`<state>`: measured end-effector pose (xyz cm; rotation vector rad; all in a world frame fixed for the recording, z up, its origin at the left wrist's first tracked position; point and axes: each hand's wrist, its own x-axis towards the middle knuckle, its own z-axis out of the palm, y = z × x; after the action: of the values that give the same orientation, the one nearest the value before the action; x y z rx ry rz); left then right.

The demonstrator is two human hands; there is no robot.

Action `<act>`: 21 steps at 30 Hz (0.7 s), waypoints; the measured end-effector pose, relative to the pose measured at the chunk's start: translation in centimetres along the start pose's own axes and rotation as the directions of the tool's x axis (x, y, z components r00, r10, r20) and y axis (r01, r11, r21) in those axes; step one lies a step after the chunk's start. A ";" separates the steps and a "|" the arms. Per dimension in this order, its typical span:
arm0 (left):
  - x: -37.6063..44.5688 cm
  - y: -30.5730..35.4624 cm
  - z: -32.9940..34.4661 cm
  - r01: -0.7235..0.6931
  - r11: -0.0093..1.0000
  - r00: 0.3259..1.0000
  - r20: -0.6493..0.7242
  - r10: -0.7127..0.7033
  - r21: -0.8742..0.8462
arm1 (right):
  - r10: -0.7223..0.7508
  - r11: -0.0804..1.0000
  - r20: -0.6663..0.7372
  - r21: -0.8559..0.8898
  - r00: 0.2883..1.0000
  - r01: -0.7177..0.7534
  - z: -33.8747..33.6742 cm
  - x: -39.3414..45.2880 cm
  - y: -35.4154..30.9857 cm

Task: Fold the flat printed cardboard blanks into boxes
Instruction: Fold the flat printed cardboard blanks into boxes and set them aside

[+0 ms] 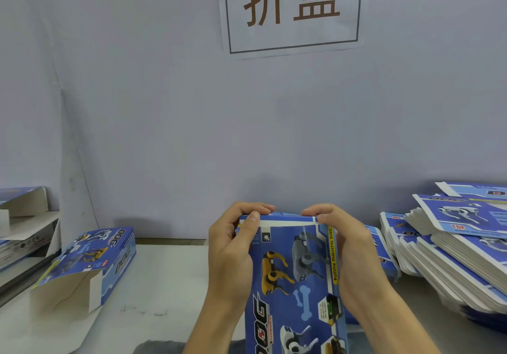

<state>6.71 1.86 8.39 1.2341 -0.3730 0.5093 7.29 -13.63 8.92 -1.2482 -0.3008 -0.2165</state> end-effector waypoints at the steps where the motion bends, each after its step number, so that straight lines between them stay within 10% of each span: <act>1: 0.0 0.1 0.1 0.004 1.000 1.000 0.015 -0.004 -0.003 | -0.006 1.000 -0.011 0.002 1.000 0.006 -0.1 0.0 0.1; 21: -0.1 -0.1 -0.4 -0.104 0.990 0.994 0.029 0.101 0.099 | -0.078 0.997 0.025 -0.003 0.997 0.078 -0.3 -0.4 0.5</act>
<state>6.70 2.20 8.17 1.3240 -0.4366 0.6080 7.12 -13.77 8.23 -1.2445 -0.3718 -0.2688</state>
